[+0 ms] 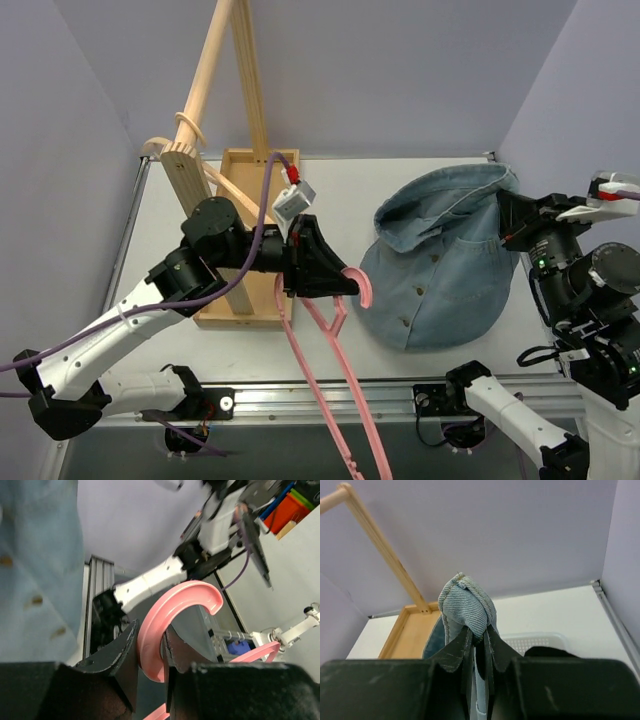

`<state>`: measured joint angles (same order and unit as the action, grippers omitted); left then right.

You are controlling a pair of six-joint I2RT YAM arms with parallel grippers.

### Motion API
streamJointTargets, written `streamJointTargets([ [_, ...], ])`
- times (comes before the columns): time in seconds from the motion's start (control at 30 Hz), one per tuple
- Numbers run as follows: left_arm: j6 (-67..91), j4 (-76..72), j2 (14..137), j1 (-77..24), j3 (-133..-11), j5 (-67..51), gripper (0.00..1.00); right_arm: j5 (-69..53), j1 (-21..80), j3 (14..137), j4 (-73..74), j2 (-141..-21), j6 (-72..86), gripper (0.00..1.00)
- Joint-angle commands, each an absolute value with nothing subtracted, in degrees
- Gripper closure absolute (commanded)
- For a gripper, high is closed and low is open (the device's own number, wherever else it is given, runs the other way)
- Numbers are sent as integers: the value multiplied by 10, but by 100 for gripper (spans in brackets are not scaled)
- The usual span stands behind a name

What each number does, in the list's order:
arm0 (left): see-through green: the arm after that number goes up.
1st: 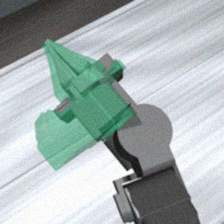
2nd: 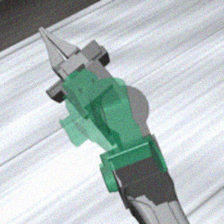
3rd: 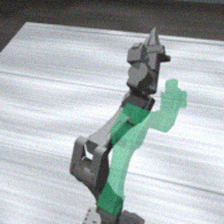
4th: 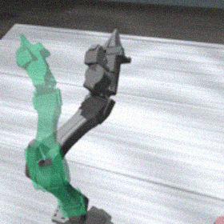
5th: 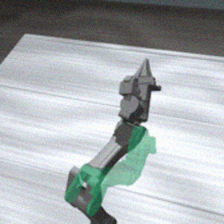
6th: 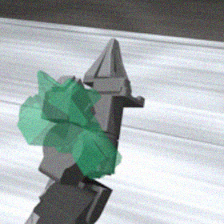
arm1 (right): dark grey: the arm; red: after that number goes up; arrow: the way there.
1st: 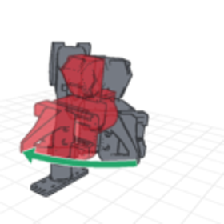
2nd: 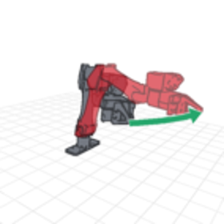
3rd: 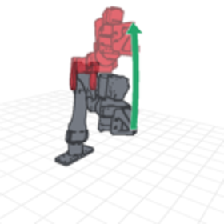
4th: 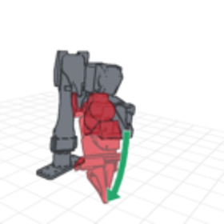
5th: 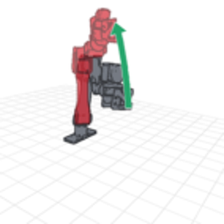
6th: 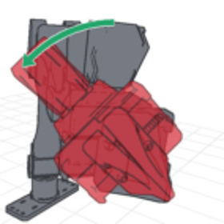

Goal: Remove the skirt from the hanger

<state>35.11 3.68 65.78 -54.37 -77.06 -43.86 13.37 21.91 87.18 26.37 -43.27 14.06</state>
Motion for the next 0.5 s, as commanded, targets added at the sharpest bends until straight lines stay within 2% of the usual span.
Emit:
streamJointTargets([
  [0.0, 312, 69, 657, -541, -722, -461, 98, 145, 223, 945, 137, -448, 91, 100],
  [0.3, 287, 71, 671, -541, -702, -445, 98, 106, 222, 1093, 144, -519, 62, 100],
  [0.47, 285, 69, 685, -541, -713, -453, 98, 88, 223, 1076, 134, -536, 63, 100],
])
